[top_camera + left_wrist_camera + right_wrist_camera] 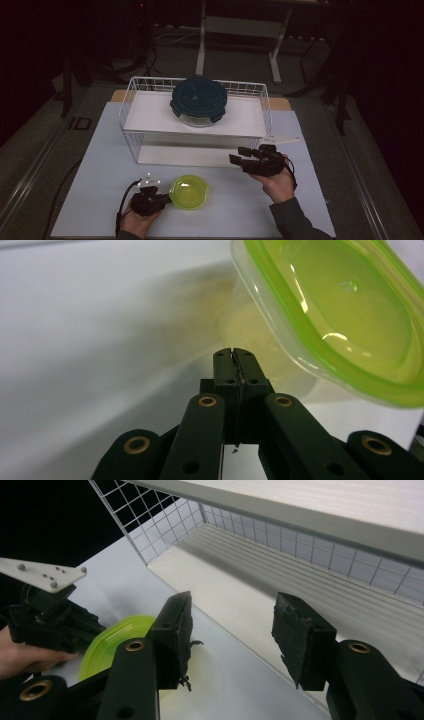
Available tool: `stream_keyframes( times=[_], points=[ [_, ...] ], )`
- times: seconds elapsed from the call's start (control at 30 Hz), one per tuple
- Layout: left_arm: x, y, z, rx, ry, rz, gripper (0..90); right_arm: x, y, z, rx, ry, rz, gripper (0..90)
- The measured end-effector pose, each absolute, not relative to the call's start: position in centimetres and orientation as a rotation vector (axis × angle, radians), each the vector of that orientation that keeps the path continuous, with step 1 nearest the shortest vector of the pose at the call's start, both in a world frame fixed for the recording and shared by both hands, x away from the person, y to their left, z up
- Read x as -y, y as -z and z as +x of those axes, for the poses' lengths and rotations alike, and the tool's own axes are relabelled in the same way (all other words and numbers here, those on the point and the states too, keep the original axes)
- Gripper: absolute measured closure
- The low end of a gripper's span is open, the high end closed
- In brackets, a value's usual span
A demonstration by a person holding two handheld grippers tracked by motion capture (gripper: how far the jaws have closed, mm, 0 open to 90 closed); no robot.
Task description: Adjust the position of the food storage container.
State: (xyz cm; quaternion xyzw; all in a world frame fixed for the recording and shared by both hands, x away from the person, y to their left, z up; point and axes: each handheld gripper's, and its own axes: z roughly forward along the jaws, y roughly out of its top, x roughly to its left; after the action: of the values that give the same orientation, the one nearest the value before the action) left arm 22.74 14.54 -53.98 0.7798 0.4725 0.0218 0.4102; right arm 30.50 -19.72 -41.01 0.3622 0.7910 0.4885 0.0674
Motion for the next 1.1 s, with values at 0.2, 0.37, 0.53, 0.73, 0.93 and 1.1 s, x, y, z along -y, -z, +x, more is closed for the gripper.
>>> stream_keyframes(
  times=[0.2,0.37,0.53,0.73,0.93,1.1],
  points=[
    [-13.2,54.1,22.3,-1.154,-0.021,1.983,90.0,19.8,41.3,30.5,-2.388,-1.468,1.098,49.4],
    [-13.0,54.3,22.4,-1.153,-0.013,1.981,90.0,19.7,41.5,30.4,-2.396,-1.466,1.1,49.3],
    [-13.7,54.2,22.5,-1.164,-0.033,1.965,89.9,19.9,41.5,30.3,-2.398,-1.464,1.103,49.2],
    [-15.1,53.8,22.5,-1.198,-0.069,1.925,88.2,20.3,41.6,30.3,-2.395,-1.461,1.11,49.2],
    [-16.3,53.0,22.4,-1.208,-0.126,1.882,83.7,20.6,41.9,30.2,-2.396,-1.458,1.119,49.2],
    [-16.9,52.5,22.3,-1.195,-0.169,1.863,75.9,20.8,42.0,30.2,-2.393,-1.466,1.129,49.2]
  ],
)
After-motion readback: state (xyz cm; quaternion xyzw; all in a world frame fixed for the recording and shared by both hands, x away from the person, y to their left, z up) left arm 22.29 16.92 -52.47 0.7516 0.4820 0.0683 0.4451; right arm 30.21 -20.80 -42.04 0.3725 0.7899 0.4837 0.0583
